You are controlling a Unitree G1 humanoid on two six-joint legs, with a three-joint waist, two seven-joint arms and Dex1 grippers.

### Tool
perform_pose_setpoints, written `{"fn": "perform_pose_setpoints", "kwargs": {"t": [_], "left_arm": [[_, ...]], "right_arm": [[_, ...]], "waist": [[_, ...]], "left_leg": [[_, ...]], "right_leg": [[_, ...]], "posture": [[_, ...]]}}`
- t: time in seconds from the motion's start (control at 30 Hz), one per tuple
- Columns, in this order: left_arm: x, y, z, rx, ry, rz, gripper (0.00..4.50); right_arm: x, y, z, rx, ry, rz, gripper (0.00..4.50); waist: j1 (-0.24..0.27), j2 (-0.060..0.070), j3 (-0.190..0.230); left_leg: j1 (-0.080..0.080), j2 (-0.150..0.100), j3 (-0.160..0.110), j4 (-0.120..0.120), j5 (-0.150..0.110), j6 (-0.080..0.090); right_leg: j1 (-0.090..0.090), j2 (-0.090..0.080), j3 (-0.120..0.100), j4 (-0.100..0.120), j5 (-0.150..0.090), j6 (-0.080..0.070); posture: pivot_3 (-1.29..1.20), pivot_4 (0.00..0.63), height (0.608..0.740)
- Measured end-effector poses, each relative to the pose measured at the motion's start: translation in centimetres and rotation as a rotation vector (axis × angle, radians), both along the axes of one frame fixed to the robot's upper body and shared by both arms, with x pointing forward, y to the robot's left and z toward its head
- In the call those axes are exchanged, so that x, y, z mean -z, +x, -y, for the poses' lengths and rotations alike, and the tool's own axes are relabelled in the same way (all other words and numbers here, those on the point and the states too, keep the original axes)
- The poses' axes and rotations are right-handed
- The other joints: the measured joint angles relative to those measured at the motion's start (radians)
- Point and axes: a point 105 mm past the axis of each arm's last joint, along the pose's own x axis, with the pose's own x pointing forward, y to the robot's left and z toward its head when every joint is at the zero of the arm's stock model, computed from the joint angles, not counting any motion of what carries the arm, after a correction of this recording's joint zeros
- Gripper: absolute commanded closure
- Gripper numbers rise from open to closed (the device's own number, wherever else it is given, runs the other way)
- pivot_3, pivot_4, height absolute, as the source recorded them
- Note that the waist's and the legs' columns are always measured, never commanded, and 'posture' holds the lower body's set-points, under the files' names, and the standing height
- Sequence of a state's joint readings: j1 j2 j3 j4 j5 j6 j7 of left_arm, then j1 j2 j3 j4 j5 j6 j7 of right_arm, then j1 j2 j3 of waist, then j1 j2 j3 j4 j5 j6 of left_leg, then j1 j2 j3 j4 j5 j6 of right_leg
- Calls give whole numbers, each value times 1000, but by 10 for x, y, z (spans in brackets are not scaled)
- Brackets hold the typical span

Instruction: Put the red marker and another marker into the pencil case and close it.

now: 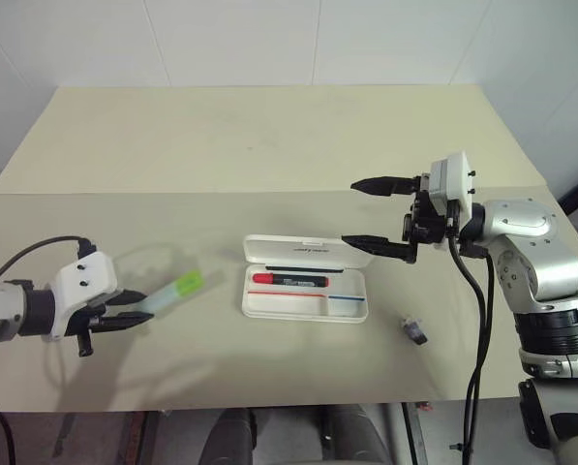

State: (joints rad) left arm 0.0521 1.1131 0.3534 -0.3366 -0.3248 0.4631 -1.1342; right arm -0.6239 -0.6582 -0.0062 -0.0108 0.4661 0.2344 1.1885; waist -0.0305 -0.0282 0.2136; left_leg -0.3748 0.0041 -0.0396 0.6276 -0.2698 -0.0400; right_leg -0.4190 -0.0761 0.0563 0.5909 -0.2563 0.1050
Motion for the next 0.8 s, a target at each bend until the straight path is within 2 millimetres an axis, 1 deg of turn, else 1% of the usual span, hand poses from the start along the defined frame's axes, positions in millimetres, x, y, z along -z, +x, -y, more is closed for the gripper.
{"fn": "perform_pose_setpoints", "kwargs": {"t": [0.07,0.2,0.27,0.3,0.37,0.5,0.7,0.8], "left_arm": [[-5,2,11,57,-8,20,3440],[-8,11,36,160,-34,36,3440],[-8,16,48,208,-51,38,3440],[-8,19,54,233,-56,39,3440],[-8,24,66,280,-66,43,3440],[0,33,91,370,-88,17,3440],[4,48,125,448,-122,17,3440],[9,54,137,475,-121,8,3440]], "right_arm": [[3,1,2,12,-5,-3,0],[7,2,5,26,-12,-6,0],[8,2,6,32,-15,-9,0],[9,2,7,36,-18,-10,0],[11,1,9,48,-23,-12,0],[12,-2,13,69,-27,-6,0],[13,-8,22,119,-31,8,0],[12,-11,26,150,-31,12,0]], "waist": [[0,0,0],[0,0,0],[0,0,0],[0,0,0],[1,0,0],[0,0,0],[2,0,0],[1,0,0]], "left_leg": [[0,0,0,1,0,0],[0,-1,1,3,0,0],[0,-1,1,3,0,0],[0,-1,1,3,0,0],[0,-1,1,3,0,0],[0,-1,1,3,0,1],[0,0,0,4,0,1],[-1,-1,0,5,0,1]], "right_leg": [[0,0,0,0,0,0],[0,2,1,2,2,3],[0,2,1,3,6,10],[0,3,1,2,9,16],[0,3,1,2,9,16],[0,4,2,2,9,17],[1,4,2,2,10,18],[1,4,3,2,10,19]], "posture": [[0,150,740],[0,150,740],[0,150,740],[0,150,740],[0,150,740],[0,150,740],[0,150,740],[0,150,740]]}}
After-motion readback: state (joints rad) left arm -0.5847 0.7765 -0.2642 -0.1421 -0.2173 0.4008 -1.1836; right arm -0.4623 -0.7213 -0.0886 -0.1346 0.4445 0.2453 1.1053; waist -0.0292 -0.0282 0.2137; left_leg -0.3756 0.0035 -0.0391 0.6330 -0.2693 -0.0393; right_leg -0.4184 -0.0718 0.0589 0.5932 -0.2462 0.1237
